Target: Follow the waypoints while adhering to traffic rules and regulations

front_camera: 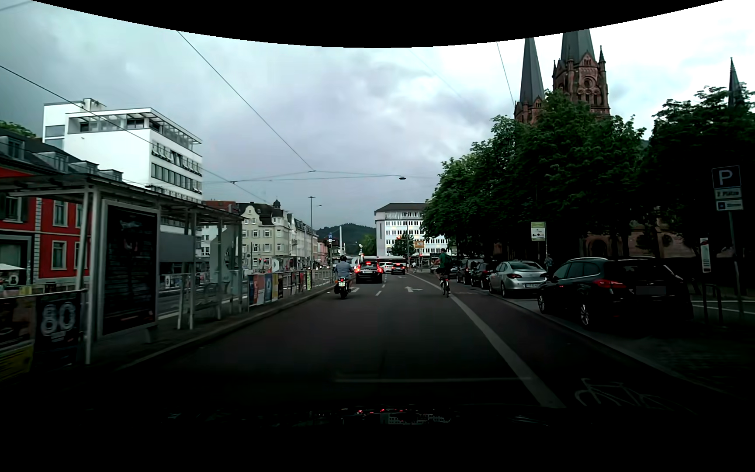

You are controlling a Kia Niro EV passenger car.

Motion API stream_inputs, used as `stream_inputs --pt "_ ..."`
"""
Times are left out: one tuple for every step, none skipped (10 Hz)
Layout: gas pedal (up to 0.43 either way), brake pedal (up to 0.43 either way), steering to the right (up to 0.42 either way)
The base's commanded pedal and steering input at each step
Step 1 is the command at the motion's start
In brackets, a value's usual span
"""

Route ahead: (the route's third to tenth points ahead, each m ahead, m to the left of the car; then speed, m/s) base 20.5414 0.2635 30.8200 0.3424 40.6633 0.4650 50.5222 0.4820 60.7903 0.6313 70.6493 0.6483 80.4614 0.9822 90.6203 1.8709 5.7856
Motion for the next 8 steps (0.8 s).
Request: stream_inputs --pt "0.0 0.0 0.05" --pt "0.0 0.0 0.045" --pt "0.0 0.0 0.04" --pt "0.0 0.0 0.036" --pt "0.0 0.0 0.031" --pt "0.0 0.0 0.024" --pt "0.0 0.037 0.02" --pt "0.0 0.079 0.017"
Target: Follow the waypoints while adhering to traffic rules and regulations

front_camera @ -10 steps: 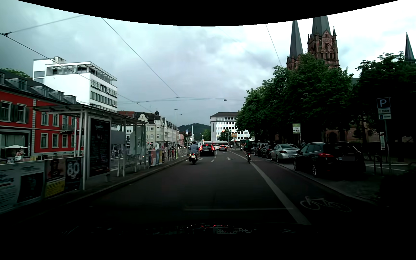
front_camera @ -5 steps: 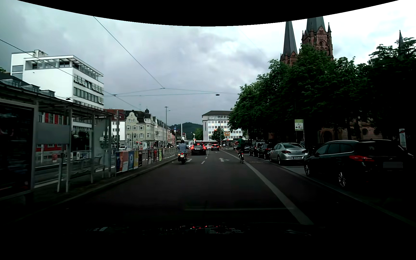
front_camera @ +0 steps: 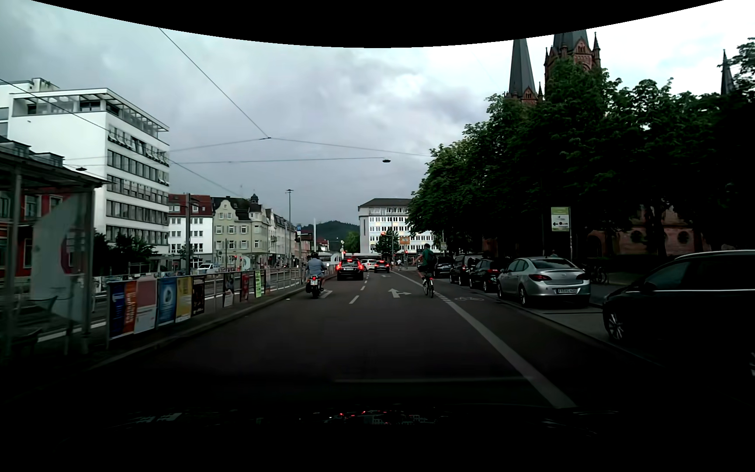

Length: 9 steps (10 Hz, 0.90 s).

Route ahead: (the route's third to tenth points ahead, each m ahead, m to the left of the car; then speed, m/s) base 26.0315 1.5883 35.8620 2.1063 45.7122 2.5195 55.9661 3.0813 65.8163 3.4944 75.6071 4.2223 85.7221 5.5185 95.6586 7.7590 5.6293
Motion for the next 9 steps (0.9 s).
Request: stream_inputs --pt "0.0 0.134 0.014" --pt "0.0 0.165 0.011" --pt "0.0 0.171 0.01" --pt "0.0 0.159 0.008" --pt "0.0 0.14 0.007" --pt "0.0 0.122 0.006" --pt "0.0 0.085 0.005" --pt "0.0 0.067 0.003" --pt "0.0 0.043 0.003"
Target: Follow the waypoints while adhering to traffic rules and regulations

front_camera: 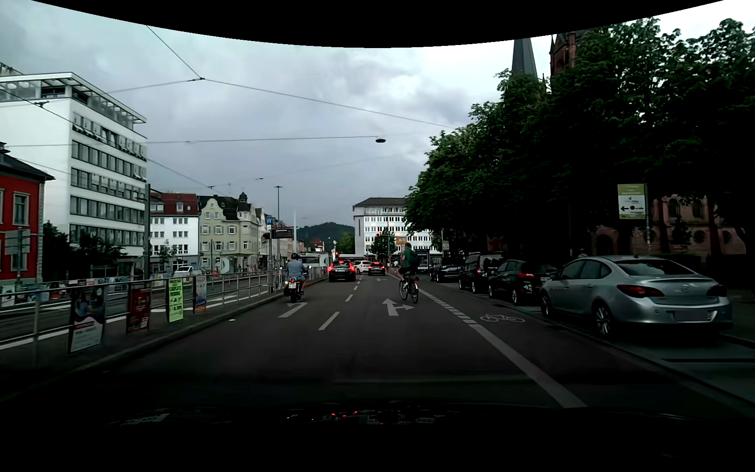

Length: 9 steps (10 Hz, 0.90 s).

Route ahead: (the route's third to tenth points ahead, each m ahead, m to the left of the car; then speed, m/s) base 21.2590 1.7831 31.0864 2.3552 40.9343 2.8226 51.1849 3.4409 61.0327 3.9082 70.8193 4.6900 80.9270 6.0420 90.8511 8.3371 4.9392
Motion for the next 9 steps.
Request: stream_inputs --pt "0.0 0.03 0.003" --pt "0.0 0.024 0.002" --pt "0.0 0.018 0.001" --pt "0.0 0.012 0.001" --pt "0.0 0.012 0.001" --pt "0.0 0.012 0.001" --pt "0.0 0.006 0.001" --pt "0.0 0.006 0.001" --pt "0.0 0.006 0.001"
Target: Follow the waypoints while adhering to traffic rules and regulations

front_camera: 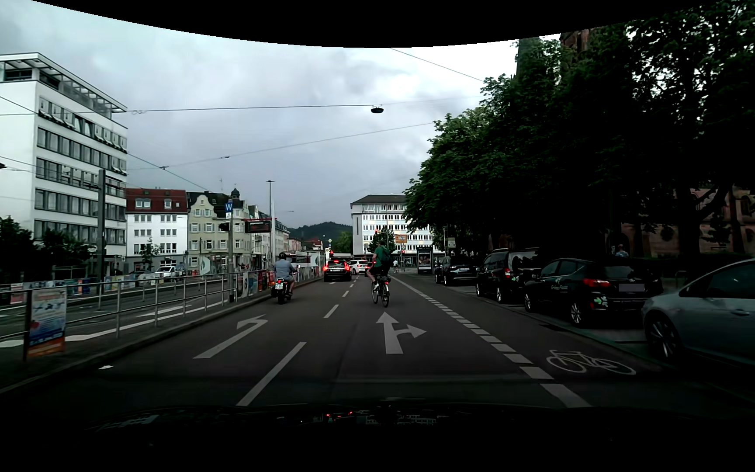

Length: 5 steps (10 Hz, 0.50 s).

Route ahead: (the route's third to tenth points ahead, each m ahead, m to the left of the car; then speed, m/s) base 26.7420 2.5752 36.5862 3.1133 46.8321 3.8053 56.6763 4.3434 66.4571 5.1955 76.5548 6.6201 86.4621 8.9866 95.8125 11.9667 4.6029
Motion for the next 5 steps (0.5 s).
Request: stream_inputs --pt "0.0 0.006 -0.001" --pt "0.0 0.006 0.0" --pt "0.0 0.006 -0.003" --pt "0.0 0.006 -0.005" --pt "0.0 0.006 -0.008"
